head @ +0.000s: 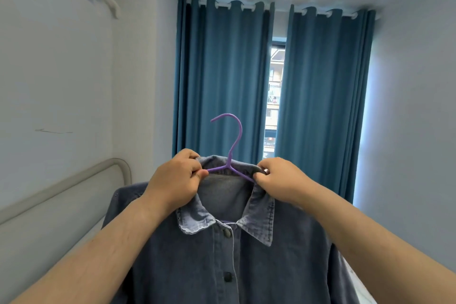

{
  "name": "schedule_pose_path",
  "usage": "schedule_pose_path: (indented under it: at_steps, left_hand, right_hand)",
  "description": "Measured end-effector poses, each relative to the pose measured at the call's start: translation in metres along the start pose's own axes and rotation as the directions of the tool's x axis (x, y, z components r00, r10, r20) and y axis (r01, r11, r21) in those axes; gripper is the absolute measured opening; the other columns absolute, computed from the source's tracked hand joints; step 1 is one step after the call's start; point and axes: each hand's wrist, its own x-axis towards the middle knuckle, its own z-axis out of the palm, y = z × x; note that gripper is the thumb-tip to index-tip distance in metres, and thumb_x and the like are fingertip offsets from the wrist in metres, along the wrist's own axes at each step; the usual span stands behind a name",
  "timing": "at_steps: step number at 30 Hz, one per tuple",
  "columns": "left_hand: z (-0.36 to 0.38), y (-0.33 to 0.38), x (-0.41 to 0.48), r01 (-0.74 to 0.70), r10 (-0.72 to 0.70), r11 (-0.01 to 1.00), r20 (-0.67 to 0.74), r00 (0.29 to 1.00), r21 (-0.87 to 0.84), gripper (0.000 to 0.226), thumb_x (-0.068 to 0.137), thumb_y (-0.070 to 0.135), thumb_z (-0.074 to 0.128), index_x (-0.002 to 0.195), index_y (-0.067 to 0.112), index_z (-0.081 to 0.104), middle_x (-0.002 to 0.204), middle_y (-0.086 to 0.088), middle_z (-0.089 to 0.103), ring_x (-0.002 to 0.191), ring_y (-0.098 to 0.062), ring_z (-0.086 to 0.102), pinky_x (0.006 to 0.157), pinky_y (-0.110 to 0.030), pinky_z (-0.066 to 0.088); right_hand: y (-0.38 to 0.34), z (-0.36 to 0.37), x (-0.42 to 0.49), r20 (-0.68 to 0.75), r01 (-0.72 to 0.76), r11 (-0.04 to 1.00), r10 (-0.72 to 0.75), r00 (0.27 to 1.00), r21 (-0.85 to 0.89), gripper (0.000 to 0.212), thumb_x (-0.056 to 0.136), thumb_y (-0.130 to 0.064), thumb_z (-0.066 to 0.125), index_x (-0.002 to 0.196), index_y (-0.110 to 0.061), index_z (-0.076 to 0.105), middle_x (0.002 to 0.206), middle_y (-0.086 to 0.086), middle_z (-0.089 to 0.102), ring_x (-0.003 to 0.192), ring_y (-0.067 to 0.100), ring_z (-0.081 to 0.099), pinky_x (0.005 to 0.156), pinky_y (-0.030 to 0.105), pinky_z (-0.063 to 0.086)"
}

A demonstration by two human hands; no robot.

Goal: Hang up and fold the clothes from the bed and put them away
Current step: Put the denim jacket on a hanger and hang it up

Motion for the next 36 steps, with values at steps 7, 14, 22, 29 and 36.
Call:
schedule_pose_path:
  at_steps: [7, 14, 22, 29, 36]
  left_hand:
    - [0.003, 0.017, -0.009, -0.055, 0.055, 0.997, 0.001, 0.998, -0.058, 0.021, 0.094, 0.032, 0.065, 0.082, 0.015, 0.071, 0.108, 0.01, 0.056, 0.09, -0.015, 0.059, 0.077, -0.032, 0.049]
    - [-0.006, 0.021, -0.017, -0.093, 0.085, 0.984, -0.057, 0.995, -0.155, 0.023, 0.091, 0.019, 0.07, 0.073, 0.005, 0.069, 0.104, 0.003, 0.06, 0.09, -0.017, 0.059, 0.082, -0.033, 0.048]
    - [-0.026, 0.021, -0.022, -0.033, 0.044, 0.955, 0.031, 0.999, -0.296, 0.038, 0.077, 0.007, 0.076, 0.095, 0.032, 0.053, 0.099, 0.013, 0.051, 0.085, -0.002, 0.053, 0.075, -0.011, 0.039]
    - [-0.043, 0.023, -0.028, -0.065, 0.0, 0.894, 0.145, 0.989, 0.444, 0.014, 0.078, 0.024, 0.051, 0.065, 0.021, 0.047, 0.079, 0.006, 0.042, 0.075, -0.02, 0.044, 0.062, -0.031, 0.038]
    - [-0.04, 0.024, -0.026, 0.197, -0.213, 0.977, 0.291, 0.933, 0.083, 0.032, 0.084, 0.047, 0.059, 0.108, 0.028, 0.065, 0.093, 0.009, 0.063, 0.09, -0.013, 0.061, 0.07, -0.027, 0.043]
  right_hand:
    - [-0.005, -0.007, -0.019, -0.148, 0.092, 0.814, -0.213, 0.966, -0.574, 0.032, 0.083, -0.012, 0.049, 0.067, -0.022, 0.024, 0.066, -0.003, 0.039, 0.067, 0.025, 0.041, 0.047, 0.032, 0.017]
    - [-0.006, -0.027, -0.026, 0.267, 0.078, 0.988, -0.039, 0.963, -0.135, 0.011, 0.092, -0.03, 0.039, 0.084, -0.027, 0.047, 0.091, -0.001, 0.051, 0.086, 0.018, 0.05, 0.073, 0.037, 0.041]
    - [0.003, 0.021, -0.039, -0.131, 0.19, 0.95, -0.162, 0.978, 0.248, 0.014, 0.095, -0.03, 0.064, 0.082, -0.024, 0.061, 0.069, -0.005, 0.057, 0.063, 0.014, 0.047, 0.062, 0.034, 0.043]
    - [0.001, 0.021, -0.033, -0.148, 0.216, 0.953, -0.187, 0.971, 0.212, 0.012, 0.096, -0.033, 0.062, 0.086, -0.027, 0.062, 0.073, -0.004, 0.061, 0.064, 0.014, 0.052, 0.061, 0.034, 0.045]
    - [0.01, 0.021, -0.025, -0.131, 0.27, 0.927, -0.244, 0.961, 0.259, 0.018, 0.095, -0.029, 0.063, 0.077, -0.027, 0.062, 0.069, -0.003, 0.058, 0.058, 0.008, 0.046, 0.058, 0.029, 0.039]
